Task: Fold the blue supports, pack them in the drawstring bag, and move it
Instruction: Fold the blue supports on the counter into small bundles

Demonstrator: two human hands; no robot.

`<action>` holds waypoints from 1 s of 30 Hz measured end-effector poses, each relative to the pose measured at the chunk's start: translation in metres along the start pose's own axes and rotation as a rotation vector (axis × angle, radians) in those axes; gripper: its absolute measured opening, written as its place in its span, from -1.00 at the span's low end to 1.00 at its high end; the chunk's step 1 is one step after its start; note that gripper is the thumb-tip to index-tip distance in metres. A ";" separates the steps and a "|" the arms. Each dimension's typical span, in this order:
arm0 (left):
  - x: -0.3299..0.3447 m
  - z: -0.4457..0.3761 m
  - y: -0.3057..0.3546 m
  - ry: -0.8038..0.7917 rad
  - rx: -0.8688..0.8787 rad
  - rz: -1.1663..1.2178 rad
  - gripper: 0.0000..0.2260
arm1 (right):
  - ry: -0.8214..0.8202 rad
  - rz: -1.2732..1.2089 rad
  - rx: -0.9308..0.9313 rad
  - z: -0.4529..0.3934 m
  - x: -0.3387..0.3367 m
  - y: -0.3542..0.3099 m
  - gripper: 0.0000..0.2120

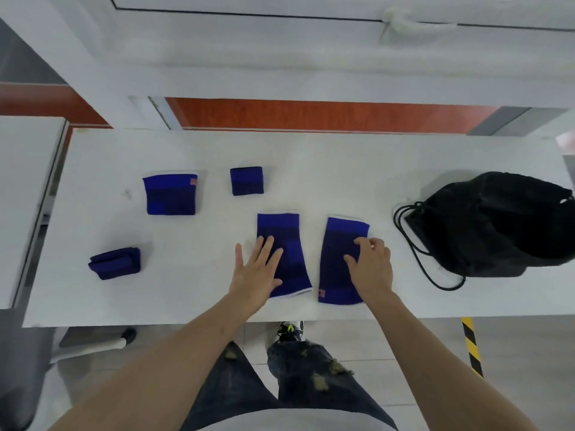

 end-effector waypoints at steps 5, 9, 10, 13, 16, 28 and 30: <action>-0.011 -0.013 0.017 -0.025 0.018 -0.036 -0.34 | -0.035 -0.265 0.055 -0.013 -0.005 0.006 -0.48; -0.013 -0.014 0.022 -0.033 0.015 -0.041 -0.34 | -0.036 -0.358 0.011 -0.014 -0.008 0.004 -0.59; -0.014 -0.015 0.022 -0.040 0.011 -0.041 -0.34 | -0.024 -0.356 -0.005 -0.011 -0.010 0.004 -0.64; -0.020 -0.015 0.026 -0.047 0.003 0.029 -0.38 | 0.033 -0.316 -0.048 0.000 -0.022 0.002 -0.72; -0.033 -0.011 0.035 -0.006 -0.031 0.360 -0.49 | 0.053 -0.381 -0.098 0.011 -0.039 -0.002 -0.75; -0.062 0.004 0.053 -0.289 -0.275 1.318 -0.82 | 0.032 -0.948 -0.143 -0.001 -0.052 -0.045 -0.67; -0.053 0.007 0.042 -0.249 -0.294 1.254 -0.74 | -0.013 -0.889 -0.142 -0.006 -0.039 -0.050 -0.64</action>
Point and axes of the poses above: each hand's wrist, its own z-axis away from the middle knuckle, its own x-axis out of the palm, y = z × x, the point moved 2 cm from there along -z, towards the middle knuckle, and after that the axes turned 12 degrees about -x, right-handed, at the moved point
